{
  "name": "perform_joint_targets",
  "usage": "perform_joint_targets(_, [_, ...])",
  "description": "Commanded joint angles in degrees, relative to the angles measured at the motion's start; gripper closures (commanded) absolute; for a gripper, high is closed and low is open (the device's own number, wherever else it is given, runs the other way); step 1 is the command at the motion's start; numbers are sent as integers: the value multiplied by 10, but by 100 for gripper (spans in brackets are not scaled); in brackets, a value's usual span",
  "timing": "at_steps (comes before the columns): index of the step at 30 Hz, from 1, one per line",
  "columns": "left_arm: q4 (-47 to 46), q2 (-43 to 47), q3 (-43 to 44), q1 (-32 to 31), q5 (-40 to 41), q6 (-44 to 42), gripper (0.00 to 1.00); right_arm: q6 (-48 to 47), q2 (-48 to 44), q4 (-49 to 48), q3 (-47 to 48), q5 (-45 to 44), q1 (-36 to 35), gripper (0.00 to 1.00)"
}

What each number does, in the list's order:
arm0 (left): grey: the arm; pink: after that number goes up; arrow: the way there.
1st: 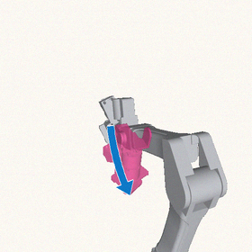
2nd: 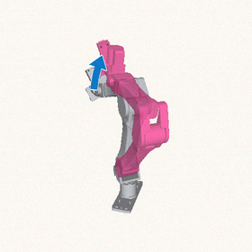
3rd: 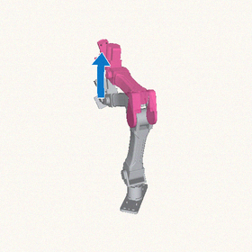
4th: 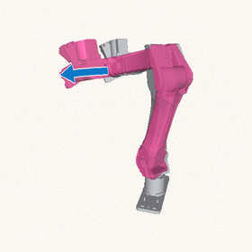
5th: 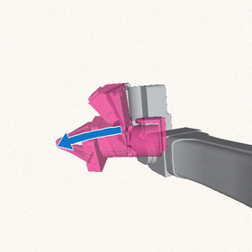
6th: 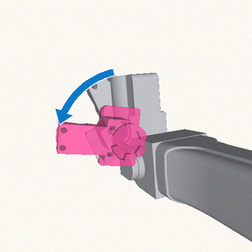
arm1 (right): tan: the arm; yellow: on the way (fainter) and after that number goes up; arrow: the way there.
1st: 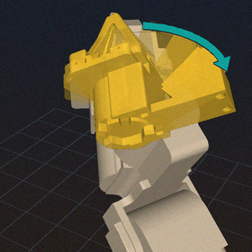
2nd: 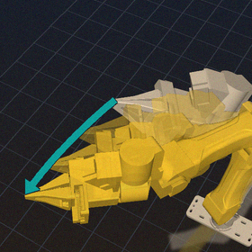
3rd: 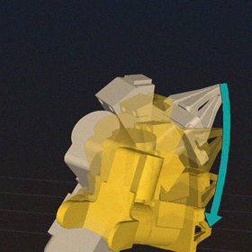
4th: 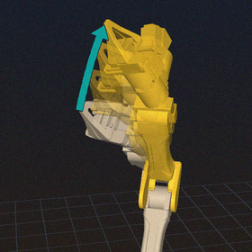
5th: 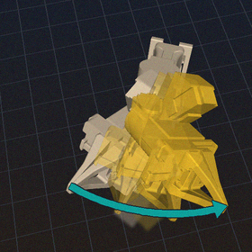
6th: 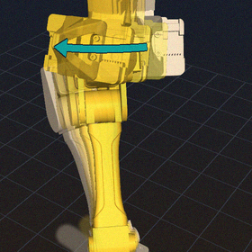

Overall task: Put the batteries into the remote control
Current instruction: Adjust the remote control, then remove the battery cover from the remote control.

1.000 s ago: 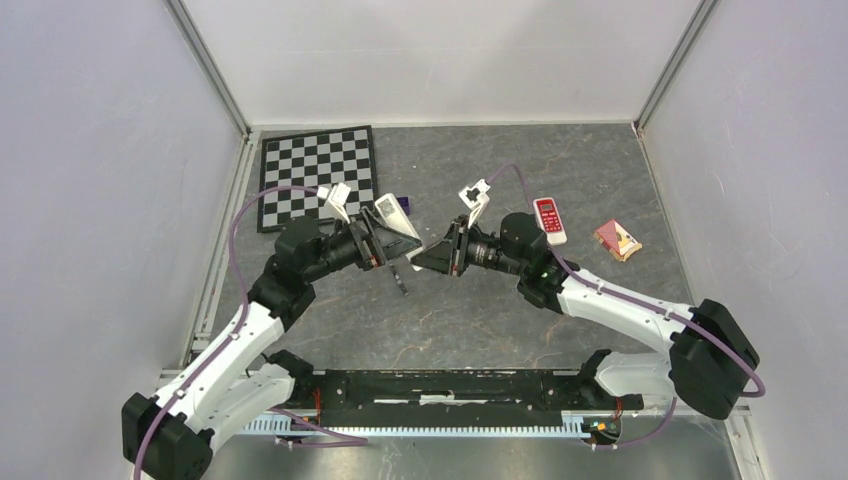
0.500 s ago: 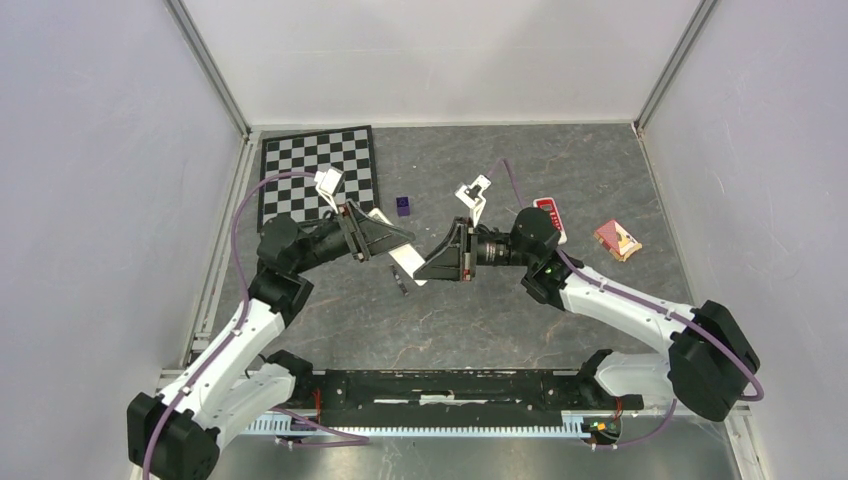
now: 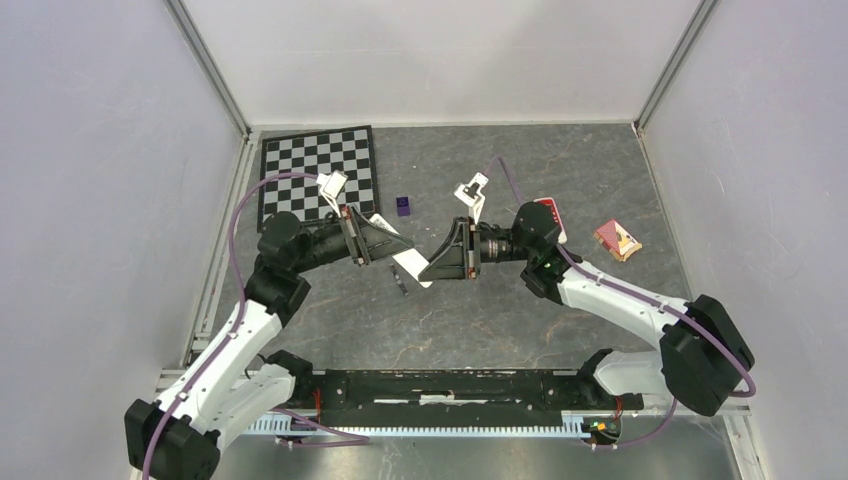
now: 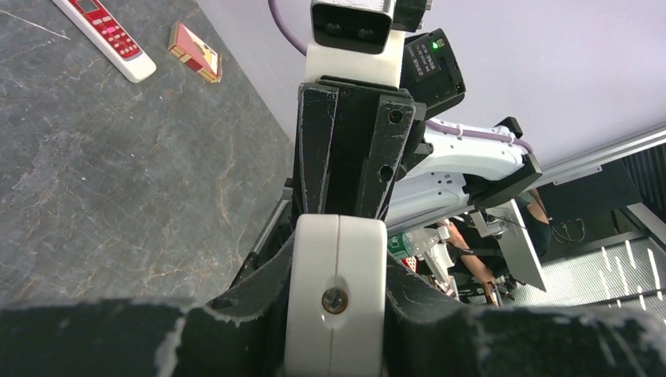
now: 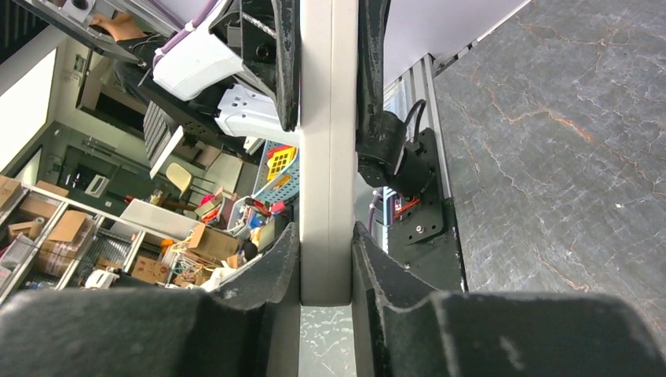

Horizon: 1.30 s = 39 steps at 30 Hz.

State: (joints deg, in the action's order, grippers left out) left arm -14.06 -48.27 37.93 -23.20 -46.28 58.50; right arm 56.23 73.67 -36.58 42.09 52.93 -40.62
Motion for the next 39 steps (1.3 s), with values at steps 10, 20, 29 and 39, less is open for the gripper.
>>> perform_joint_targets(10, [-60, 0, -8, 0, 89, 27, 98, 0, -64, -29, -36, -297, -5, 14])
perform_joint_targets(20, [-88, 17, -32, 1, 173, 64, 98, 46, -55, -29, -41, -462, -89, 13])
perform_joint_targets(29, [-172, 12, -53, 1, 144, 122, 98, 89, -43, -36, -64, -494, -91, 31])
perform_joint_targets(39, [-184, 15, -29, 1, 168, 147, 98, 88, -60, -51, -119, -463, -86, 58])
